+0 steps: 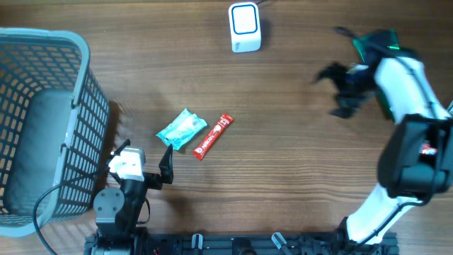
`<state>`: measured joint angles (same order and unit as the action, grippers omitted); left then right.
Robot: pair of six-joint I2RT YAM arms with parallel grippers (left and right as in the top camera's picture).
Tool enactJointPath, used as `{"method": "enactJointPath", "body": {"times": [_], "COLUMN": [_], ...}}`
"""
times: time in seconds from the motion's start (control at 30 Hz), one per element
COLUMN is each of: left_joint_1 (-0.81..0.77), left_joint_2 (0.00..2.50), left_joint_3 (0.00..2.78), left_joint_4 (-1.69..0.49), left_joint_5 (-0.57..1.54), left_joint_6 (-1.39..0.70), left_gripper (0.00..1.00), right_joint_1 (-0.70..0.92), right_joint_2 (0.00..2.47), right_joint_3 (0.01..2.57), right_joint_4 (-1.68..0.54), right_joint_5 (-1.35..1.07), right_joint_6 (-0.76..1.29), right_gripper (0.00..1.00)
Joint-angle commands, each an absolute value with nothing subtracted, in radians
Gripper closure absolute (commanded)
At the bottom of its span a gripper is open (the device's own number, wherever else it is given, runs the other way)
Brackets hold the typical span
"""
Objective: Scan the item barcode
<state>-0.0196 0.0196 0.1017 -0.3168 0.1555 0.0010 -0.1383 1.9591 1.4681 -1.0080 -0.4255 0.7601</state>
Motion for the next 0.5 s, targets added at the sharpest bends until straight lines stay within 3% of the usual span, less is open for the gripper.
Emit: {"method": "enactJointPath", "body": {"times": [0.0, 0.17, 0.27, 0.3, 0.33, 0.47], "left_joint_1": [-0.022, -0.022, -0.022, -0.022, -0.022, -0.022], "left_joint_2": [0.014, 0.014, 0.014, 0.014, 0.014, 0.014], "left_joint_3": [0.098, 0.098, 0.098, 0.098, 0.098, 0.098], "left_joint_4": [-0.316, -0.316, -0.316, -0.316, -0.316, -0.316], "left_joint_5": [0.164, 0.164, 0.164, 0.164, 0.164, 0.164], "left_joint_6": [-0.009, -0.008, -0.009, -0.008, -0.008, -0.008], "left_gripper": [0.0, 0.0, 0.0, 0.0, 0.0, 0.0], "right_joint_1": [0.15, 0.417, 0.553, 0.585, 0.606, 0.627], "right_joint_2": [1.941, 1.976, 2.026, 2.041, 2.056, 2.112], "right_joint_3": [1.48, 1.48, 1.48, 1.48, 1.48, 1.48], "right_joint_4": [-0.854, -0.767, -0.696, -0.672, -0.654, -0.629], "right_joint_5": [-0.346, -0.113, -0.11, -0.099, -0.083, -0.075], "right_joint_6": [0.691, 0.498, 0.171, 0.035, -0.052, -0.19], "right_gripper": [0.13, 0.16, 0.26, 0.2, 0.0, 0.0]}}
